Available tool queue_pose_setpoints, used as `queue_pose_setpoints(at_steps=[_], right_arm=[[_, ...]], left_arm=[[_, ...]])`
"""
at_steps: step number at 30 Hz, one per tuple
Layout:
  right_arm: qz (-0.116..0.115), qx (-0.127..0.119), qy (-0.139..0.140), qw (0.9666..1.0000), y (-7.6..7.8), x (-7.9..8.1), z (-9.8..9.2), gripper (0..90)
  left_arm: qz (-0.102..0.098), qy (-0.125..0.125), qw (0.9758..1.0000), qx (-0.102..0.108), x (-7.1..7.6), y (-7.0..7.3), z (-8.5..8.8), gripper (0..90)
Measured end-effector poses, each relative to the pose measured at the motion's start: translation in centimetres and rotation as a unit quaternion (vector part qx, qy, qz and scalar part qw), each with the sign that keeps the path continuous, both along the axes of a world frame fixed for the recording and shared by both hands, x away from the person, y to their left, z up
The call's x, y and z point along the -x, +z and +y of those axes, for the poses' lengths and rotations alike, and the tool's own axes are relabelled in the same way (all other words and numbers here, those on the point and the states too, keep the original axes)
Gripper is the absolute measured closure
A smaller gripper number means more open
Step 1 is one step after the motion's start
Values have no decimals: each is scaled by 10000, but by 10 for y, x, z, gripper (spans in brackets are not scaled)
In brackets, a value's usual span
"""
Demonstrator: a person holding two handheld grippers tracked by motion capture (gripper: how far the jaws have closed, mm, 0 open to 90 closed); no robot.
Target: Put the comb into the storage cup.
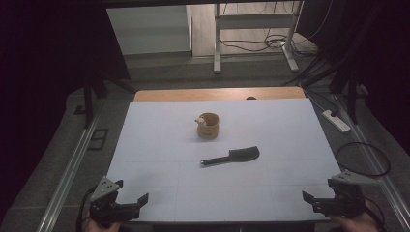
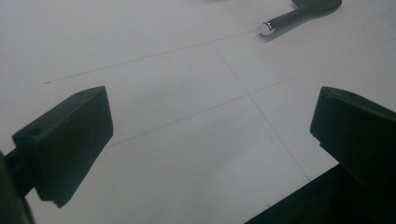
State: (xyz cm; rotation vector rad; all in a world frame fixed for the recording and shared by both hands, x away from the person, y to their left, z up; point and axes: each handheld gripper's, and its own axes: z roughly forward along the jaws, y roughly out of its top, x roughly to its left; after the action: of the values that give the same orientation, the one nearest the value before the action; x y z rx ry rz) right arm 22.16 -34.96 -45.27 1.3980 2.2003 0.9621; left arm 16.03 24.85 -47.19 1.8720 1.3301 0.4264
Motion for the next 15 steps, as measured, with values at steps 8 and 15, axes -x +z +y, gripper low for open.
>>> queue_pose_setpoints(at_steps=[8,15], right_arm=[[22,15,88,10000,0,-1,2,0],[53,42,138,9999,-1,-2,3,0]], left_arm=[[25,21,10000,28,1,-1,2,1],[56,3,10000,57,1,-1,2,5]])
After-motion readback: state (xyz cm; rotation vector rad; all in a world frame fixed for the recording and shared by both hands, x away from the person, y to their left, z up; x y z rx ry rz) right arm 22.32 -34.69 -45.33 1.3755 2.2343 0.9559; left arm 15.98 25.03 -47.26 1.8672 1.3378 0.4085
